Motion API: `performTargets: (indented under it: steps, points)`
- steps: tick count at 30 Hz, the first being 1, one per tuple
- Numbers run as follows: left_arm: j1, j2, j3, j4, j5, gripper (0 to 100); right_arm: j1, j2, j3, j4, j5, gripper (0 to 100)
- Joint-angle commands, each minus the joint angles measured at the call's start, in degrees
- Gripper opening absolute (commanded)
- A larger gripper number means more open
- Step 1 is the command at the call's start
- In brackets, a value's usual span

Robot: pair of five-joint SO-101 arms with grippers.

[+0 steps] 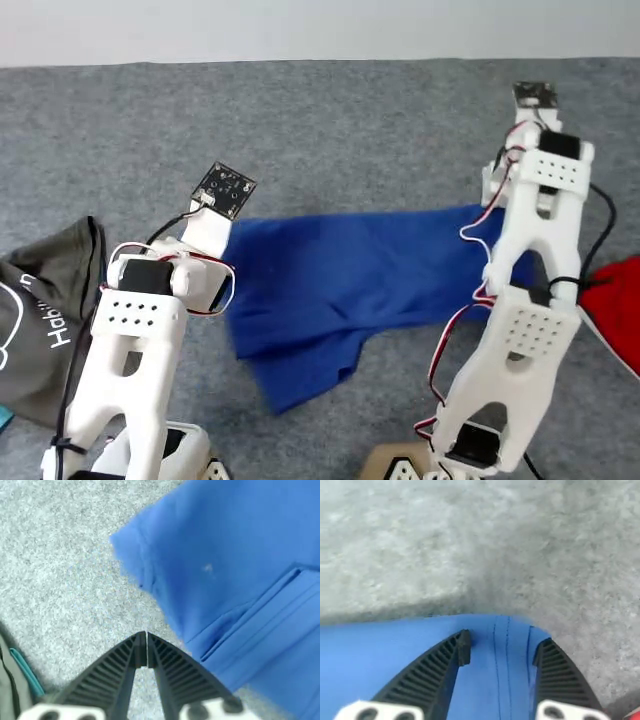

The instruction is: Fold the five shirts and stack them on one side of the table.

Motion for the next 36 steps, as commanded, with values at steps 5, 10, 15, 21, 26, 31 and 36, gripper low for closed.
performTargets:
  steps: [5,10,15,21,26,31,36]
  points:
    - [0.18,-1.85,-2.33,1.14,0.26,1,1.54,0.75,-2.55,2.07,4.48,22.0]
    - [0.18,-1.76,-2.95,1.93,0.26,1,4.79,4.79,-4.92,1.54,7.65,22.0]
    - [0.18,-1.76,-2.77,1.93,0.26,1,6.64,6.20,-7.21,3.30,7.82,22.0]
    - [0.18,-1.76,-2.77,1.85,0.26,1,5.14,6.20,-18.46,9.89,7.47,22.0]
    - [0.18,-1.76,-2.77,1.85,0.26,1,1.36,6.90,-23.03,10.59,7.56,22.0]
    - [0.26,-1.76,-2.86,1.85,0.35,1,1.27,11.12,-22.15,13.14,7.47,22.0]
    - [8.26,-1.67,-2.77,1.85,0.62,1,1.54,13.58,-23.38,15.60,7.47,22.0]
